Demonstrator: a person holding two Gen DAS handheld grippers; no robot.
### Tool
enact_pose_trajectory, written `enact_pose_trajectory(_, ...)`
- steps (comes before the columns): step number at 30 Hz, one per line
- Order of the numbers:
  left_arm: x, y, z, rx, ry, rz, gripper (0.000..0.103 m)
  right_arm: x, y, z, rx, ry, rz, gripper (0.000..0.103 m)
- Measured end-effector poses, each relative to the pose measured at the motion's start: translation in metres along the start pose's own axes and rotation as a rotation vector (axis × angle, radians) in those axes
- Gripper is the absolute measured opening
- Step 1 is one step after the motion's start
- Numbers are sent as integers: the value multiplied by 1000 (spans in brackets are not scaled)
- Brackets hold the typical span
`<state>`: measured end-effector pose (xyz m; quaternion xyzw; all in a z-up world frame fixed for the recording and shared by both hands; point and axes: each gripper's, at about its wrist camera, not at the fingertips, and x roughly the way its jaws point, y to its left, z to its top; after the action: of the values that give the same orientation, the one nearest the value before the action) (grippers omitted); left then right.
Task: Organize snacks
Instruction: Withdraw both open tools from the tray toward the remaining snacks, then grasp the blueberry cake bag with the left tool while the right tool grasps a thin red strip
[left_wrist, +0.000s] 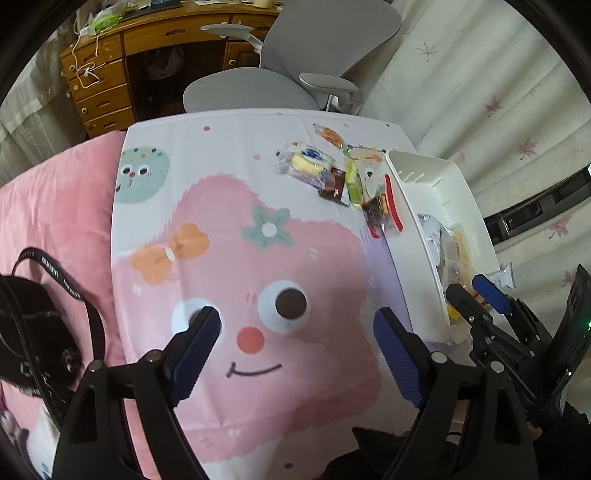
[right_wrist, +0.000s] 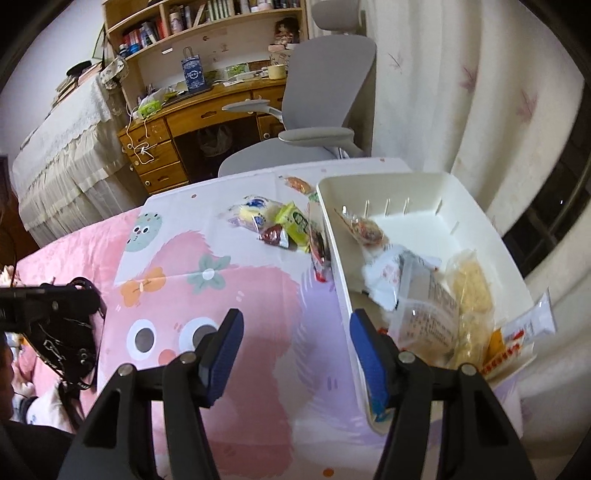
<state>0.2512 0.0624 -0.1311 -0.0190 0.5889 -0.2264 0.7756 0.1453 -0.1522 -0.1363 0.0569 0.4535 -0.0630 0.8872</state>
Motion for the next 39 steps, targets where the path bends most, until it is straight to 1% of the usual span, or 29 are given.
enact_pose_trajectory(2,3,3,11,10,3,-3,89,5,4,6,-15,-15,-22,57)
enact_pose_trajectory(5,12,5,26,23,18,0,90,16,8,13,-28,-34,-52,54)
enact_pose_trajectory(7,23,7,38,26,31,10,90,25,11,18,-27,-31,-79,49)
enact_pose_trajectory(12,47,7,68,39,51,23,90,49,14,29,-10,-49,-117,47)
enact_pose_trajectory(16,72,1,97,89,70,40,90,67,13,35,-5,-63,-150,44)
enact_pose_trajectory(20,97,-6,124,126,83,49,90,79,12,41,9,-69,-141,42)
enact_pose_trajectory(24,120,-15,144,159,96,59,90,92,10,44,9,-65,-147,41)
enact_pose_trajectory(28,140,-26,162,191,92,79,90,101,10,43,2,-55,-142,38)
enact_pose_trajectory(33,165,-34,180,204,94,86,90,113,7,45,10,-17,-111,34)
enact_pose_trajectory(39,196,-43,194,238,122,118,90,125,2,50,1,7,-108,26)
